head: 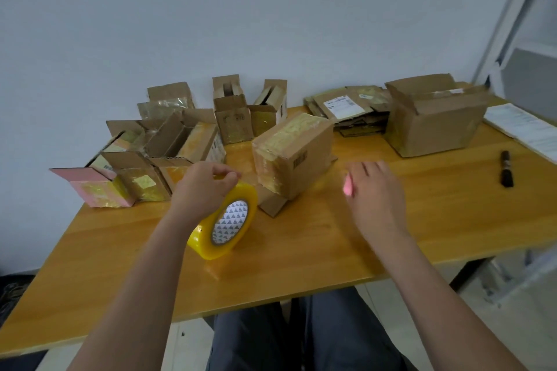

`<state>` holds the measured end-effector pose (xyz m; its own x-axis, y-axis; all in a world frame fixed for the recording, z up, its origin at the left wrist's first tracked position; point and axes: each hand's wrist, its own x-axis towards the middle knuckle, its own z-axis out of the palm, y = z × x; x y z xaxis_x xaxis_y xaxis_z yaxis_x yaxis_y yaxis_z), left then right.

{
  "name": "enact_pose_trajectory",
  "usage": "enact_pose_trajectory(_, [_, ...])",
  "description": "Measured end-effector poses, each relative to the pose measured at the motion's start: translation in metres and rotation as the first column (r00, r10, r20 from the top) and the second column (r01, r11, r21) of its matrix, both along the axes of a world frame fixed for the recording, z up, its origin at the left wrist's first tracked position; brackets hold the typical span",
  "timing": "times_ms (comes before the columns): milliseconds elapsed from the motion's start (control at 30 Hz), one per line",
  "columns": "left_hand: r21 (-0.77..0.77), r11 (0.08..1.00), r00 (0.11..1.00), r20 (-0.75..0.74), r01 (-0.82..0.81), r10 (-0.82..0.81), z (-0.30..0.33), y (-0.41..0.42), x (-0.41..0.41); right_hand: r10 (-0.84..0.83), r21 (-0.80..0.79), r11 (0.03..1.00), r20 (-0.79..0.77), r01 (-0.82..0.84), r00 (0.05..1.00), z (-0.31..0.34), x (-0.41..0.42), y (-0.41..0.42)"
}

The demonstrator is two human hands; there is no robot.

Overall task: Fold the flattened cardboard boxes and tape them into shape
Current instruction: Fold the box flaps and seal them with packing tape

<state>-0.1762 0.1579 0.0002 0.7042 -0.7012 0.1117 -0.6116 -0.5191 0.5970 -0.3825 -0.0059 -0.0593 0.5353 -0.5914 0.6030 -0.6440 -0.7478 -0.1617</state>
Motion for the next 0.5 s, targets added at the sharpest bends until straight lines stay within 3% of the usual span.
enact_pose_trajectory(33, [0.001, 1.0, 1.0, 0.005, 0.005, -0.005, 0.0, -0.001, -0.002, -0.046, 0.073, 0.996, -0.137, 0.056, 0.99, -0.007, 0.001, 0.0])
enact_pose_trajectory(100, [-0.001, 1.0, 1.0, 0.025, 0.015, -0.015, 0.0, -0.001, -0.004, -0.083, 0.185, 0.974, -0.257, 0.133, 0.963, -0.019, 0.003, 0.0])
enact_pose_trajectory(300, [0.016, 0.999, 0.997, 0.059, 0.048, -0.048, 0.0, -0.001, -0.004, -0.13, 0.238, 0.946, -0.344, 0.22, 0.93, -0.026, 0.009, 0.001])
enact_pose_trajectory(367, [0.011, 0.997, 0.996, 0.044, 0.072, -0.073, 0.001, -0.001, -0.002, -0.079, 0.328, 0.928, -0.29, 0.176, 0.954, -0.017, 0.012, 0.005])
enact_pose_trajectory(433, [0.01, 0.995, 0.995, 0.023, 0.101, -0.101, 0.003, 0.0, 0.0, 0.062, 0.475, 0.88, -0.118, 0.001, 0.991, -0.007, 0.017, 0.01])
enact_pose_trajectory(500, [0.021, 0.991, 0.991, 0.01, 0.13, -0.13, 0.003, 0.0, 0.001, 0.23, 0.636, 0.723, 0.147, -0.27, 0.962, 0.003, 0.027, 0.02])
